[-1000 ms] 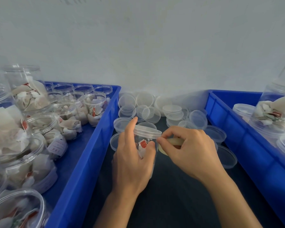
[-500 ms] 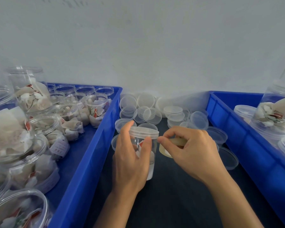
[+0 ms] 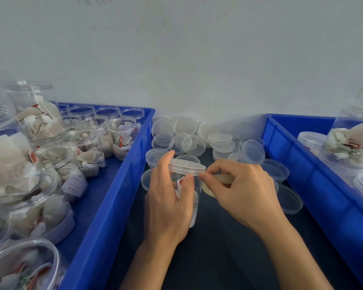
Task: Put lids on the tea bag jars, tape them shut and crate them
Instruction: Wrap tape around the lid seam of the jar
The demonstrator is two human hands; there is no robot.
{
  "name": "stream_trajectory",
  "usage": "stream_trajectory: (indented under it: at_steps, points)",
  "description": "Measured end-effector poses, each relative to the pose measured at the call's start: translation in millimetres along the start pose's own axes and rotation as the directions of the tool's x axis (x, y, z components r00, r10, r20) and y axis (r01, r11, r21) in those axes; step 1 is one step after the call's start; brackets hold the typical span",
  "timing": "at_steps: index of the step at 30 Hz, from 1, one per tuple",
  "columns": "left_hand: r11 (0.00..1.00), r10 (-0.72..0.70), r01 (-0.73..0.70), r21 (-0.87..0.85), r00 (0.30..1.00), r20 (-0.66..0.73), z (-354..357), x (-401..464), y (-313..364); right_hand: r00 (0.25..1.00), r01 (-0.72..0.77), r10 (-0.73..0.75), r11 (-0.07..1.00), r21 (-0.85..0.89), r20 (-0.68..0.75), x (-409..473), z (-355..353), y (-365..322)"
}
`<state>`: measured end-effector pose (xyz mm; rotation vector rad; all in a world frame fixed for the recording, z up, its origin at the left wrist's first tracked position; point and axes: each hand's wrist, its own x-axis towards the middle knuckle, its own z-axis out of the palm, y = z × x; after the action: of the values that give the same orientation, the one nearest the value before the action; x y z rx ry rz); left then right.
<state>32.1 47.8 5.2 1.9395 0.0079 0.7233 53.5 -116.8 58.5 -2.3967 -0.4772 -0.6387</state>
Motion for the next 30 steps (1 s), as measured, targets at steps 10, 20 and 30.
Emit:
stream_trajectory:
  at_steps: [10,20,30]
  points:
    - [0.999,0.012,-0.008,-0.051,0.997,0.082,-9.3,4.2,-3.6,0.998,0.026,-0.032,0.993,-0.117,-0.054,-1.2,-1.1,-4.2]
    - [0.998,-0.020,0.024,-0.052,0.997,0.077,-6.9,6.8,-4.4,0.993,0.001,0.020,0.985,-0.174,0.116,-1.9,-6.3,-13.3]
    - [0.995,-0.093,0.094,-0.041,0.995,0.029,-7.9,9.4,-6.4,0.992,0.105,-0.122,0.949,-0.297,-0.039,-2.6,-2.4,-19.1]
